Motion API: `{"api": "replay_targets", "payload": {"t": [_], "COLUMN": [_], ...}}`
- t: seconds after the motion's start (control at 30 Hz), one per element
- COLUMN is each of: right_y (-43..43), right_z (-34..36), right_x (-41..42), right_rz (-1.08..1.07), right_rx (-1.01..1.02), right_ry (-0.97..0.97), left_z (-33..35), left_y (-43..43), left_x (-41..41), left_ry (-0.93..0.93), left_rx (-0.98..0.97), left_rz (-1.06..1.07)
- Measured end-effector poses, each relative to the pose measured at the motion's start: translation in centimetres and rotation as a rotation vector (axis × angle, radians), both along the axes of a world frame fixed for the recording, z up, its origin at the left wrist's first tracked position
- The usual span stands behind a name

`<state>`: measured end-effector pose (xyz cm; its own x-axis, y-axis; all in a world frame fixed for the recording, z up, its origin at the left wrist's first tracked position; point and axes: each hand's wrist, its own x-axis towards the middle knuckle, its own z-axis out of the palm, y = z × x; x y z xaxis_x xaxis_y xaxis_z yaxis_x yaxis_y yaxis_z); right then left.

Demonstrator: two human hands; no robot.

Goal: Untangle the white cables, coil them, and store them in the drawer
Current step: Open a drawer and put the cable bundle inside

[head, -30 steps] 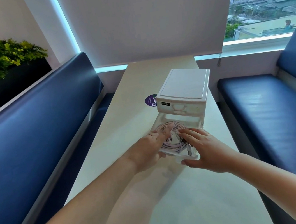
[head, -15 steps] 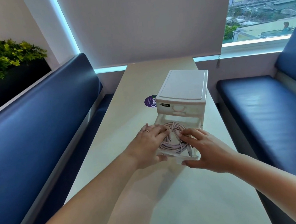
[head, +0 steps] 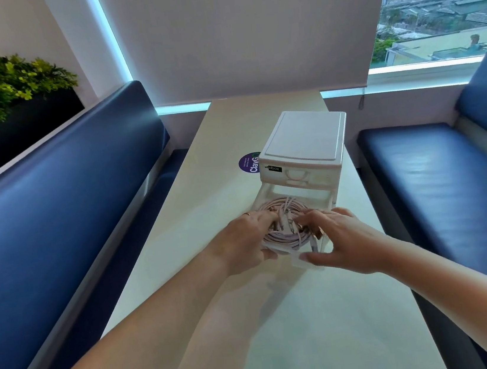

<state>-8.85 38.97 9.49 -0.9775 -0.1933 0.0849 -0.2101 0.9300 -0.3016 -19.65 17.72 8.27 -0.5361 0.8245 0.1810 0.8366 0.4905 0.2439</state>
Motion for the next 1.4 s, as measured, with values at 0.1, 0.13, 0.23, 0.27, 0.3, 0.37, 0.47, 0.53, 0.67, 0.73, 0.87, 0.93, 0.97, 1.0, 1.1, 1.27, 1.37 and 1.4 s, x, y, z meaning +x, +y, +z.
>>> {"api": "replay_targets", "payload": {"t": [0.1,0.13,0.23,0.27,0.3,0.37,0.47,0.53,0.67,0.73,0.87,0.93,0.97,1.0,1.1,1.27,1.37,1.4], "right_y": [0.7,0.8,0.7,0.5,0.3,0.1,0.0,-0.2,-0.9,-1.2,-1.4,-1.7,-1.9,-2.1,-2.3,-2.0,-1.4,-1.2], "right_z": [-0.1,-0.2,0.0,0.2,0.3,0.3,0.5,0.7,1.2,1.5,1.9,2.1,2.2,2.3,2.1,1.7,1.0,0.8], "right_x": [0.2,0.2,0.2,0.1,0.1,0.0,-0.3,-0.7,-2.3,-2.9,-4.0,-4.6,-4.9,-5.3,-6.1,-6.2,-5.1,-4.5], "right_rz": [0.064,0.067,0.051,0.047,0.046,0.044,0.039,0.036,0.001,0.004,-0.001,-0.024,-0.055,-0.090,-0.153,-0.077,0.017,0.024], "right_rx": [0.020,0.038,0.122,0.143,0.157,0.171,0.192,0.224,0.310,0.328,0.326,0.284,0.249,0.213,0.132,0.182,0.328,0.353], "right_ry": [0.018,0.020,0.040,0.047,0.054,0.064,0.055,0.034,-0.014,-0.042,-0.081,-0.077,-0.070,-0.059,-0.056,-0.084,-0.004,0.014], "left_z": [-0.2,-0.4,-0.7,-0.7,-0.6,-0.3,-0.1,0.0,0.0,0.0,0.2,0.2,0.1,0.1,0.1,0.1,0.0,-0.1], "left_y": [-0.3,-0.4,-0.4,-0.4,-0.3,-0.2,-0.1,-0.1,0.0,0.0,0.0,-0.1,-0.1,-0.1,-0.2,-0.2,-0.4,-0.5], "left_x": [0.1,0.1,0.1,0.1,0.1,0.2,0.4,0.4,0.4,0.4,0.3,0.3,0.3,0.3,0.3,0.1,0.1,0.1], "left_ry": [0.023,0.030,0.056,0.059,0.058,0.046,0.040,0.031,0.002,-0.013,-0.035,-0.039,-0.044,-0.050,-0.058,-0.038,-0.024,-0.006], "left_rx": [0.050,0.054,0.049,0.048,0.048,0.037,0.032,0.024,0.026,0.038,0.058,0.045,0.042,0.044,0.050,0.026,0.044,0.055], "left_rz": [-0.023,-0.030,-0.059,-0.062,-0.059,-0.045,-0.041,-0.040,-0.034,-0.034,-0.024,-0.018,-0.016,-0.015,-0.012,-0.007,-0.018,-0.023]}}
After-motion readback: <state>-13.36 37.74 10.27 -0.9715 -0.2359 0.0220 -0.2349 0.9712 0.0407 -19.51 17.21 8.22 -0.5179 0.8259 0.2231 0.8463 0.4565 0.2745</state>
